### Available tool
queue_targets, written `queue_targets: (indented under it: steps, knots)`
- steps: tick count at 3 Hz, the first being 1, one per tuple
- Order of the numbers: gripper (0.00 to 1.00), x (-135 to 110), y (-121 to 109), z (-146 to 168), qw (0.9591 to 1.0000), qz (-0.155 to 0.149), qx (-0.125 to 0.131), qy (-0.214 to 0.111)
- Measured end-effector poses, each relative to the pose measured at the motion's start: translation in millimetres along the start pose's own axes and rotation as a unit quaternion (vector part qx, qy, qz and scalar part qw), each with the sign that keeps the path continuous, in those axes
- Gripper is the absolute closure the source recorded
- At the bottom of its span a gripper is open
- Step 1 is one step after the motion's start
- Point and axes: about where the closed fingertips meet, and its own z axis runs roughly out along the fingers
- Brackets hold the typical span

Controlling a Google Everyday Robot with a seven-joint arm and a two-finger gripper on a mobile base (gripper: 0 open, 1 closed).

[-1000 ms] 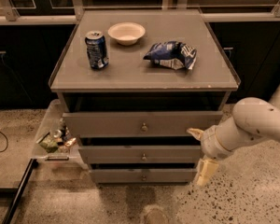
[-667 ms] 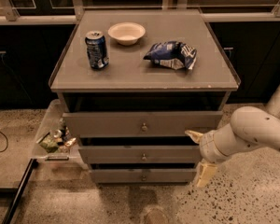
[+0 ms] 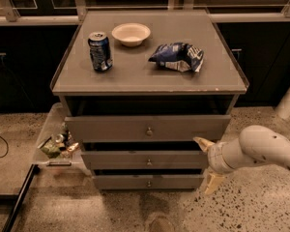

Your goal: Open middle drawer

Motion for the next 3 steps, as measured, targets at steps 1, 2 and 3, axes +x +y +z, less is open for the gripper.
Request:
queue_targets:
  steps: [1,2,3]
  knots:
    - [0.00,0,0,0,1.0000,0.000,0.000,0.000]
    - [0.00,9,0,17,0.9999,0.009,-0.006,0.009]
    - [0.00,32,-3,52,0.9993,0.021,-0.011,0.027]
